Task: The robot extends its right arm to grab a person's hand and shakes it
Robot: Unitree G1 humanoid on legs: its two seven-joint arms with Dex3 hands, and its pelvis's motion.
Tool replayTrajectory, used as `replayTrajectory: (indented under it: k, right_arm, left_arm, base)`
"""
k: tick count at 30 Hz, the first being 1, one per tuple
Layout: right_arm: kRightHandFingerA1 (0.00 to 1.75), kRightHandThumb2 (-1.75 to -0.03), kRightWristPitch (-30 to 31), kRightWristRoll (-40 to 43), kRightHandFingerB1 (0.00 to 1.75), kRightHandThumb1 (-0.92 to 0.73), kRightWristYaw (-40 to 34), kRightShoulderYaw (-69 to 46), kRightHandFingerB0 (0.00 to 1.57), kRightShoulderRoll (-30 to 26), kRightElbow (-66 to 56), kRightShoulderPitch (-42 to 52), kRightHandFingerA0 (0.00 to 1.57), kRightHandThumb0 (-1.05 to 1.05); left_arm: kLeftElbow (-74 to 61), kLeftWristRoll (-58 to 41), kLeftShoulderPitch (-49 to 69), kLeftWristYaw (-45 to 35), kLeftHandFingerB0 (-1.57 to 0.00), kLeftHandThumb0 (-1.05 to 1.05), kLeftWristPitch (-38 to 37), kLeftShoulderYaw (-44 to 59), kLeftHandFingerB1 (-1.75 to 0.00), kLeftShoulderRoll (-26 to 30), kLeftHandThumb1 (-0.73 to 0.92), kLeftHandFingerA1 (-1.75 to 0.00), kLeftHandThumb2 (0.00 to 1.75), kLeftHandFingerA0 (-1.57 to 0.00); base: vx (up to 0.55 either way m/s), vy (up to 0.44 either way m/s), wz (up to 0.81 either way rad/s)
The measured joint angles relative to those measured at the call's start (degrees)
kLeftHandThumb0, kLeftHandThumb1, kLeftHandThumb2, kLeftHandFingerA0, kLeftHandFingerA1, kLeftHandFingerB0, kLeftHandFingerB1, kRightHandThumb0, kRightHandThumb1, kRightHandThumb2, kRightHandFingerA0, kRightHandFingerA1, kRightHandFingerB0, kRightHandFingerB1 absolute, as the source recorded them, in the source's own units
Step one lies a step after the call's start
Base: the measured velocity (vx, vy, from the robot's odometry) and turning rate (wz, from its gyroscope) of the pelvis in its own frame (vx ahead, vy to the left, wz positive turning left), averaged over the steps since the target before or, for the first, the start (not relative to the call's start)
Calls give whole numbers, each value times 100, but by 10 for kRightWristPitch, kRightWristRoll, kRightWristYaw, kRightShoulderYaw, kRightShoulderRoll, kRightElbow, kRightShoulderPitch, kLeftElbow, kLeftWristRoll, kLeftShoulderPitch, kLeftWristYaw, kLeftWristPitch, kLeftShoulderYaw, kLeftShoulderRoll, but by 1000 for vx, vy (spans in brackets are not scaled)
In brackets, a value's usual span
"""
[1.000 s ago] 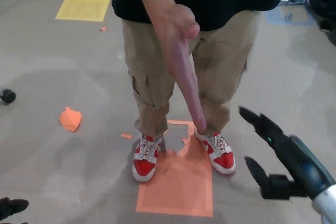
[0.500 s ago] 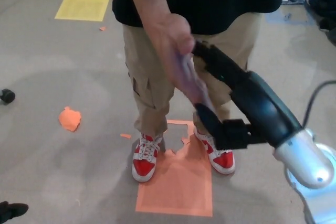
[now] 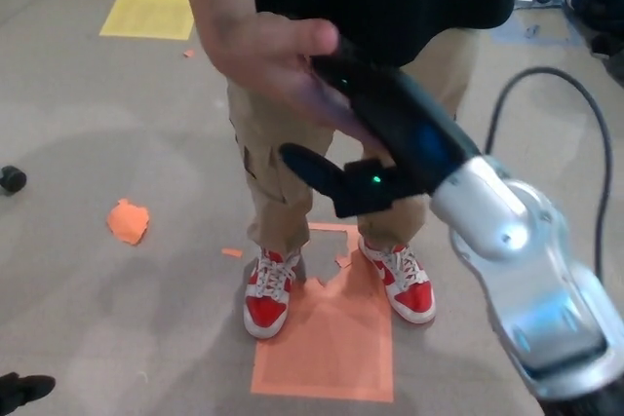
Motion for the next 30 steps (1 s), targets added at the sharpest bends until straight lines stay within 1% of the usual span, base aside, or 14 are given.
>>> replayTrajectory:
  k: [1,9,10,14,17,19,21,24,25,26,27,28,29,30]
  right_arm:
    - [11,-105,8,-4,11,-62,-3,1,1,5,23,-13,0,-102]
    - [4,-102,50,-47,5,-64,-54,18,0,26,188,-89,0,-105]
    - [3,-100,57,-57,3,-64,-69,22,0,28,214,-99,0,-105]
    - [0,-96,74,-81,1,-64,-107,25,0,32,265,-118,0,-104]
    - [5,-93,85,-96,6,-59,-133,26,0,34,305,-136,0,-96]
    - [26,-94,89,-102,23,-53,-152,25,0,35,338,-151,0,-83]
    - [38,-91,89,-108,34,-52,-167,26,3,38,380,-172,4,-81]
    - [43,-90,83,-110,37,-53,-185,22,3,44,449,-202,5,-83]
    - [44,-90,78,-110,37,-53,-191,19,2,48,470,-209,7,-82]
    - [45,-90,74,-109,37,-59,-195,15,1,51,487,-215,14,-91]
    - [48,-93,69,-107,48,-30,-200,11,0,53,503,-221,0,-40]
    - [48,-93,64,-106,48,-30,-205,7,0,57,520,-227,0,-40]
    - [47,-94,54,-103,48,-32,-212,1,1,60,544,-235,0,-40]
    - [40,-60,48,-101,37,-67,-215,-1,22,62,557,-239,29,-83]
  left_arm:
    - [0,0,0,-1,-21,-59,-1,1,-32,0,91,-31,67,-22]
    - [-7,-3,4,-9,-20,-59,-9,9,-31,1,91,-30,67,-21]
    - [-11,-4,4,-10,0,-32,-9,11,-47,1,63,-47,113,0]
    - [-13,-4,4,-13,0,-33,-9,14,-47,2,62,-48,113,0]
    - [-16,-4,4,-15,0,-33,-8,15,-47,3,62,-47,113,0]
    - [-16,-4,4,-16,0,-32,-7,16,-47,3,64,-47,114,0]
    - [-16,-4,4,-18,0,-32,-6,16,-47,3,63,-47,114,0]
    - [-15,-4,4,-20,-1,-32,-6,18,-47,3,63,-47,114,0]
    - [-16,-4,4,-20,0,-32,-6,18,-46,3,63,-47,113,0]
    - [-16,-4,4,-20,0,-32,-6,18,-47,3,63,-47,114,0]
    - [-16,-4,4,-20,0,-32,-5,19,-47,3,63,-47,114,0]
    - [-17,-4,4,-20,0,-32,-5,19,-47,3,63,-47,114,0]
    - [-17,-3,4,-20,0,-32,-5,18,-47,3,63,-47,114,0]
    - [-17,-3,4,-20,0,-32,-5,18,-47,3,63,-47,114,0]
  base:
    - [0,0,0]
    - [0,0,0]
    - [0,0,0]
    - [0,0,0]
    - [0,0,0]
    - [0,0,0]
    - [0,0,0]
    - [0,0,0]
    - [0,0,0]
    - [0,0,0]
    - [0,0,0]
    - [0,0,0]
    - [0,0,0]
    - [0,0,0]
